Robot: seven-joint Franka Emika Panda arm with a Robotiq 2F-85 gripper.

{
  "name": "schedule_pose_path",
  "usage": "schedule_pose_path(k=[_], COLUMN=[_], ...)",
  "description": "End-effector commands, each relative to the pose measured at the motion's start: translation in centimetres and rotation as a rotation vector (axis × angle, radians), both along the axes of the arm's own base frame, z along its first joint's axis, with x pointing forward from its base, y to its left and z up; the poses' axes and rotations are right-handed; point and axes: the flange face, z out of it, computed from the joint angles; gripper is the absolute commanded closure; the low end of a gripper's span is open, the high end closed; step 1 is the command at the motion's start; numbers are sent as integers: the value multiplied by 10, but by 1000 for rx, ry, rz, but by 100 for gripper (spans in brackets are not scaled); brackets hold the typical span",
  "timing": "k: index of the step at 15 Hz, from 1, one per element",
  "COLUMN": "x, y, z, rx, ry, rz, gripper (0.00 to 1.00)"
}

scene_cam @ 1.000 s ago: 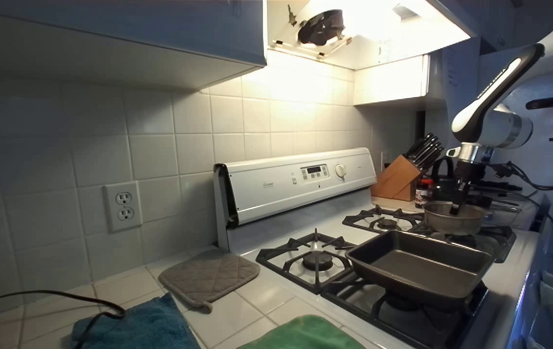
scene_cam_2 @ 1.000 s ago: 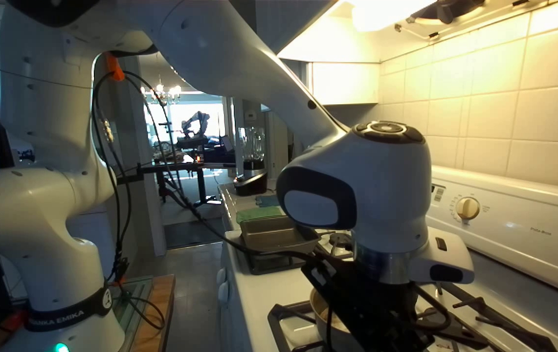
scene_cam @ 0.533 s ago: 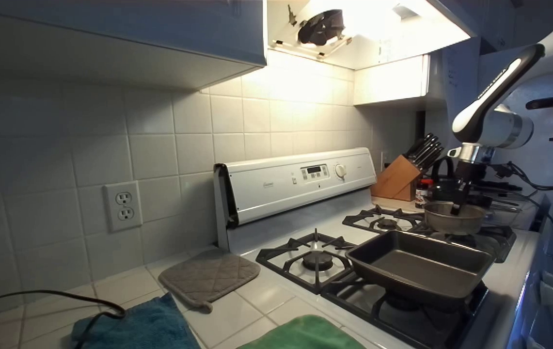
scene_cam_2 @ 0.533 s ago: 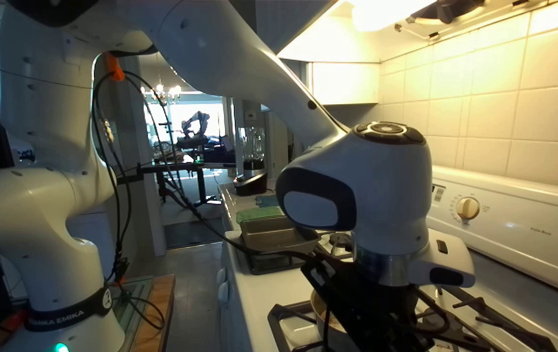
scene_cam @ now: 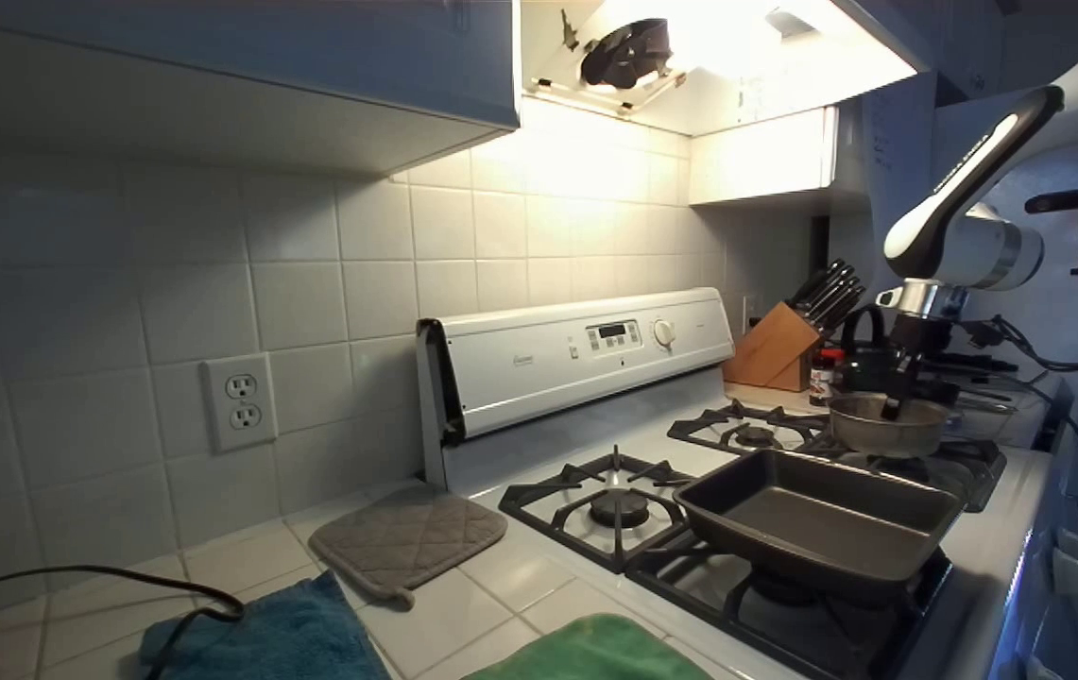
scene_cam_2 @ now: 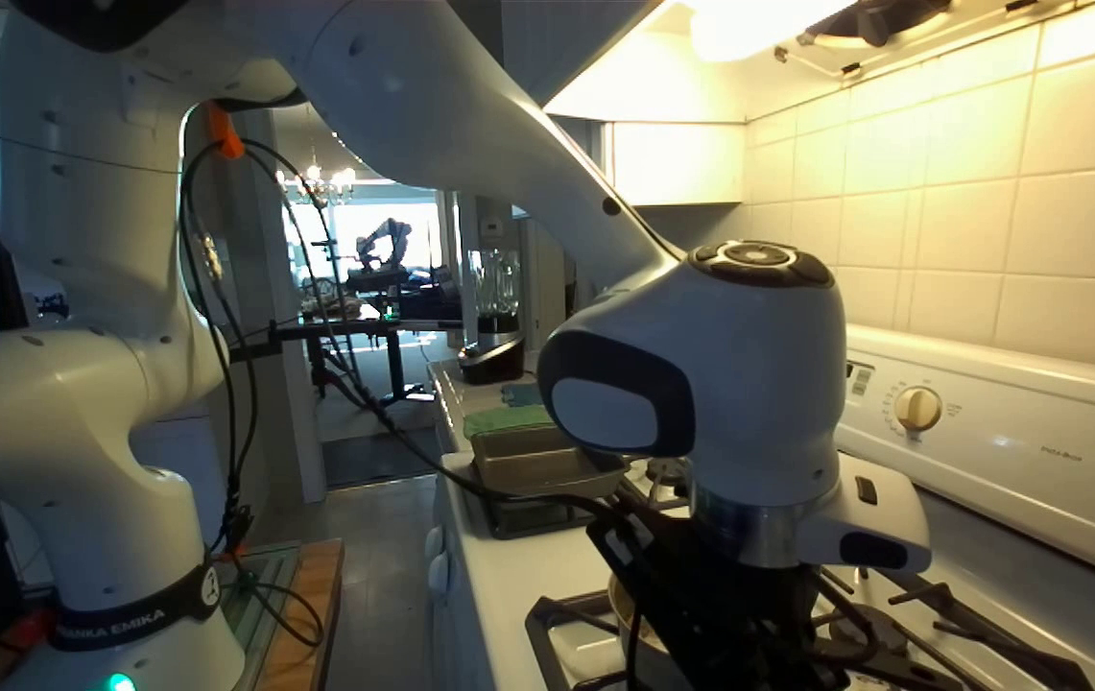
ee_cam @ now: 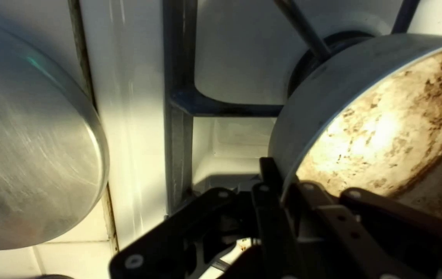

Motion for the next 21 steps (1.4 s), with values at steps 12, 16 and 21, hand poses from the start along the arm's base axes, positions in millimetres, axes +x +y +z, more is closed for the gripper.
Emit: schedule_pose_path(k=[12,16,21], x=[-28,-25,-22], y=[7,4,2], z=[-8,5,30], rx=[61,73,110], ry=[-13,-46,-65], rz=[-102,-131,-171], gripper=[19,0,0])
